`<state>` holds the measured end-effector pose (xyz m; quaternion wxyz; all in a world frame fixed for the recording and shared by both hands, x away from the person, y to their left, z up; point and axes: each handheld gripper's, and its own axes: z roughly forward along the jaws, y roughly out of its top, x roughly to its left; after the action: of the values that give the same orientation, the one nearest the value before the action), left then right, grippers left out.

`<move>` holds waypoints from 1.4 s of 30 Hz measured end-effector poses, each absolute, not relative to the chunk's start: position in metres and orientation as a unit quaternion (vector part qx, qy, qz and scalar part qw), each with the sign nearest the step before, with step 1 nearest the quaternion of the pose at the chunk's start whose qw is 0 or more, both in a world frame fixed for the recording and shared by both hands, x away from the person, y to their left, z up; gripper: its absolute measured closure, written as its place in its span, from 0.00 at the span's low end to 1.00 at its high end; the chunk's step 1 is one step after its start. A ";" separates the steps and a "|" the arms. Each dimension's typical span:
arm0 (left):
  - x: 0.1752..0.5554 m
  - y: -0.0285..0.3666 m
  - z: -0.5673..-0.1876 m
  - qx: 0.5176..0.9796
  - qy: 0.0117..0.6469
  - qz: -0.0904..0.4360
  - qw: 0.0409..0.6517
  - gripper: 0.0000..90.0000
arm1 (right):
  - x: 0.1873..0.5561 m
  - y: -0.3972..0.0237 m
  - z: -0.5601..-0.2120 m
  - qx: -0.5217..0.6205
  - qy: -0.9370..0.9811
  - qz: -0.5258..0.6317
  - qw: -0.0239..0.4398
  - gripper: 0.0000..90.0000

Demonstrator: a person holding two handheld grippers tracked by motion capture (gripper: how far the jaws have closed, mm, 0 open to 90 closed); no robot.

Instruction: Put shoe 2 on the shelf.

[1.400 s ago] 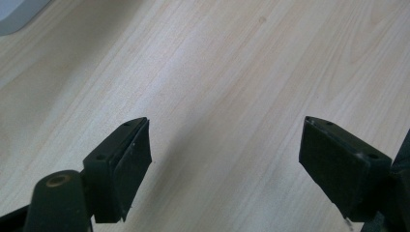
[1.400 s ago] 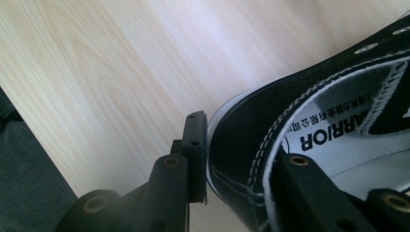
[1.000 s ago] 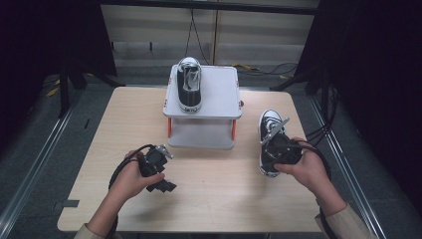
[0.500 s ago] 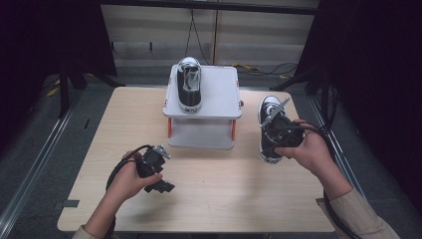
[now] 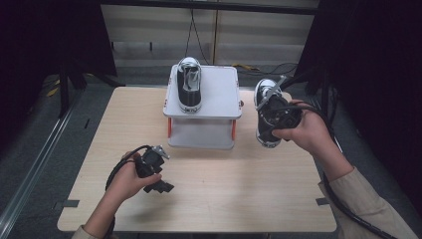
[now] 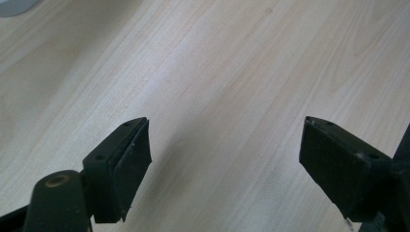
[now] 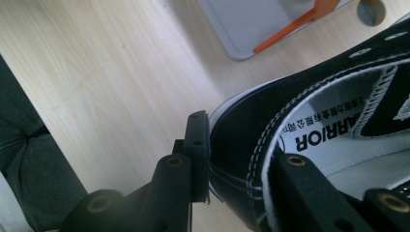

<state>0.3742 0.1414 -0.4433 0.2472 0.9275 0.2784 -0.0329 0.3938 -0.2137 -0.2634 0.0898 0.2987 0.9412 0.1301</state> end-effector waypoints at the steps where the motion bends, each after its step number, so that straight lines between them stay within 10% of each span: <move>1: 0.375 0.142 -0.443 0.928 0.278 -0.033 0.246 0.20 | 0.396 -0.212 -0.261 0.297 0.941 0.131 0.091 0.84; 42: 0.380 0.140 -0.447 0.928 0.271 -0.044 0.250 0.21 | 0.507 -0.093 -0.262 0.205 0.965 0.129 0.100 0.82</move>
<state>0.3801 0.1399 -0.4469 0.2501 0.9284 0.2714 -0.0441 0.5071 -0.0928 -0.2616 0.1002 0.2050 0.9650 0.1290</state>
